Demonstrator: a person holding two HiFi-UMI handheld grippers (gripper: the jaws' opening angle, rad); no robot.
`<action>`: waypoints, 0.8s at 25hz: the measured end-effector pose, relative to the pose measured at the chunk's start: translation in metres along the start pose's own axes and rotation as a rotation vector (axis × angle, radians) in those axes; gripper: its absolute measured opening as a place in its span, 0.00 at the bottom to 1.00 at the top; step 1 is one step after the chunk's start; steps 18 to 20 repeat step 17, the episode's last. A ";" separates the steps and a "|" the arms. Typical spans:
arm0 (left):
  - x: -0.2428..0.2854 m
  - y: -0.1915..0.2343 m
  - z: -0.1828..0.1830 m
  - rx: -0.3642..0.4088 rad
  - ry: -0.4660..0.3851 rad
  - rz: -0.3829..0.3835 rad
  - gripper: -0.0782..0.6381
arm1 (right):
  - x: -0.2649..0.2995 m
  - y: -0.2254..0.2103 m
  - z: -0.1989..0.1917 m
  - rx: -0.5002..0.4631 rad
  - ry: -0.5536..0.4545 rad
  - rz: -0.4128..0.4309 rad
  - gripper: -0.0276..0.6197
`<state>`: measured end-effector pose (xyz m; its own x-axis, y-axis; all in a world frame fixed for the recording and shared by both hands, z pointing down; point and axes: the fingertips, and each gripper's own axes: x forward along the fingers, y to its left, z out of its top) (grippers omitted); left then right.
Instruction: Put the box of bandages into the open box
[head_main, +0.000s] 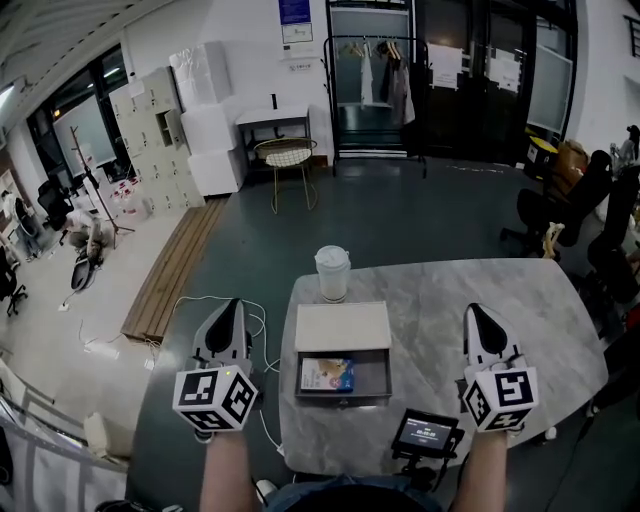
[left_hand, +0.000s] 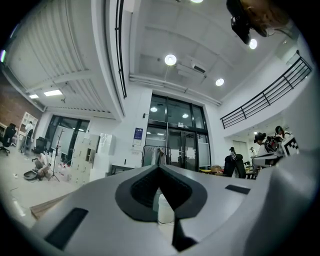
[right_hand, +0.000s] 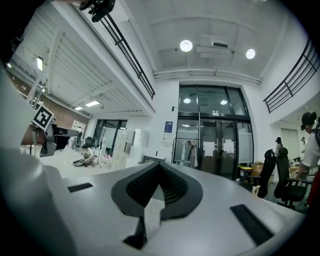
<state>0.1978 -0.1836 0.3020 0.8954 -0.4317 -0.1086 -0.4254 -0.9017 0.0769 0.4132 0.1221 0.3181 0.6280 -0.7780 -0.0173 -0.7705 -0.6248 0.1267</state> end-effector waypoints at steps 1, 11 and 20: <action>0.000 0.000 0.000 0.000 0.002 0.000 0.12 | 0.000 0.001 0.000 -0.002 0.002 0.004 0.08; -0.013 -0.004 -0.003 -0.004 0.014 0.018 0.12 | -0.003 0.008 0.000 -0.027 0.016 0.042 0.08; -0.018 -0.007 -0.006 -0.010 0.016 0.027 0.12 | -0.005 0.008 0.001 -0.031 0.018 0.052 0.08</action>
